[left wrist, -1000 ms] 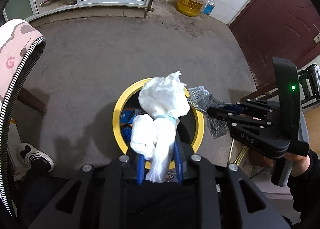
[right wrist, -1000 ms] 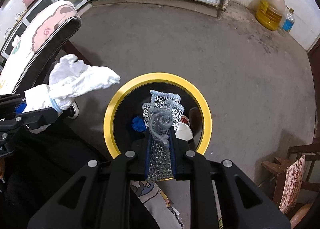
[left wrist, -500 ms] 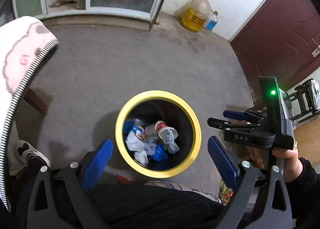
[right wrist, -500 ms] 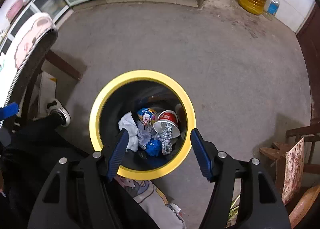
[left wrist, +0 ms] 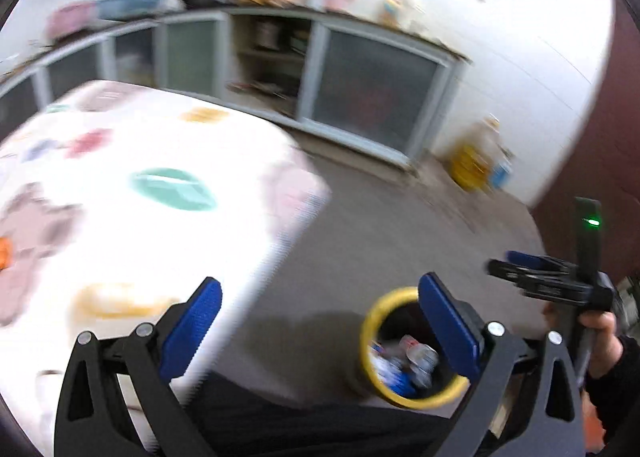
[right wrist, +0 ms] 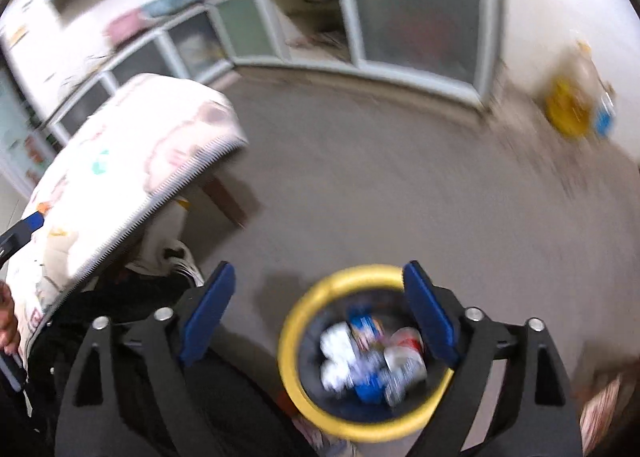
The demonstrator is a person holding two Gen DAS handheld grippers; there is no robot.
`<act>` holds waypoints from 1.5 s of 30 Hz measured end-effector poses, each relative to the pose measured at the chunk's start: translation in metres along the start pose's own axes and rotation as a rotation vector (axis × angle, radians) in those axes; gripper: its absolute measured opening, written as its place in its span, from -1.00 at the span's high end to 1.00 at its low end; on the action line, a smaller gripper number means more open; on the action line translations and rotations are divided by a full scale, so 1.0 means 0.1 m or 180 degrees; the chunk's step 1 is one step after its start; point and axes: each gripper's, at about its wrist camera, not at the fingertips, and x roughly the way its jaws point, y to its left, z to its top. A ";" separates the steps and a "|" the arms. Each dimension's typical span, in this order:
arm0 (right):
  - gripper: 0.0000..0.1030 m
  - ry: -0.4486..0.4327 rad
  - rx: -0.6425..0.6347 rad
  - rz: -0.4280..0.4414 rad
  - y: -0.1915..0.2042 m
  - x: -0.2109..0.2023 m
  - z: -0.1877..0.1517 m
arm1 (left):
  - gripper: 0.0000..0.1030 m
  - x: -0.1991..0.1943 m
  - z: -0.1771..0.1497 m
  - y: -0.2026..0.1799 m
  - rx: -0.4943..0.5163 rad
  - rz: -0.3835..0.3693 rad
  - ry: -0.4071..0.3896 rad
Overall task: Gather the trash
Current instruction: 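Move both open tools back over the table, then grasp the orange with the left tool while the right tool grasps the white tissue ball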
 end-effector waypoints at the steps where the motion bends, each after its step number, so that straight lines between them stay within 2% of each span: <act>1: -0.70 -0.0063 -0.0106 0.0068 0.14 0.00 0.09 | -0.84 -0.09 0.00 0.14 -0.0069 0.0127 -0.0071; 5: -0.82 -0.0223 -0.0478 0.0481 0.82 0.07 0.49 | -0.84 -0.52 -0.03 0.84 -0.0414 0.0692 -0.0363; 7: -0.83 -0.0270 -0.0676 0.0637 1.19 0.15 0.67 | -0.84 -0.69 -0.06 1.11 -0.0562 0.0893 -0.0459; 12: -0.83 -0.0389 -0.1141 0.0823 2.08 0.38 0.99 | -0.84 -1.03 -0.14 1.81 -0.0874 0.1603 -0.0602; 17: -0.83 -0.0428 -0.1357 0.1058 2.89 0.69 1.31 | -0.84 -1.21 -0.20 2.11 -0.0868 0.1912 -0.0655; 24: -0.83 -0.0391 -0.1554 0.1234 3.82 1.21 1.66 | -0.84 -1.08 -0.10 2.35 -0.0852 0.1827 -0.0585; 29: -0.83 -0.0363 -0.1608 0.1250 4.39 1.55 1.93 | -0.84 -0.88 -0.04 2.50 -0.1020 0.1744 -0.0583; 31: -0.83 -0.0330 -0.1696 0.1190 4.64 1.72 2.01 | -0.84 -0.78 -0.01 2.55 -0.0998 0.1788 -0.0542; 36: -0.77 -0.0239 -0.1839 0.1021 5.03 2.10 2.17 | -0.84 -0.59 0.04 2.68 -0.0954 0.1724 -0.0387; 41: -0.75 -0.0044 -0.1782 0.0938 5.28 2.49 2.35 | -0.84 -0.42 0.07 2.83 -0.1043 0.1570 -0.0268; 45: -0.75 0.0117 -0.1667 0.0947 5.40 2.74 2.46 | -0.84 -0.30 0.08 2.96 -0.1136 0.1552 -0.0175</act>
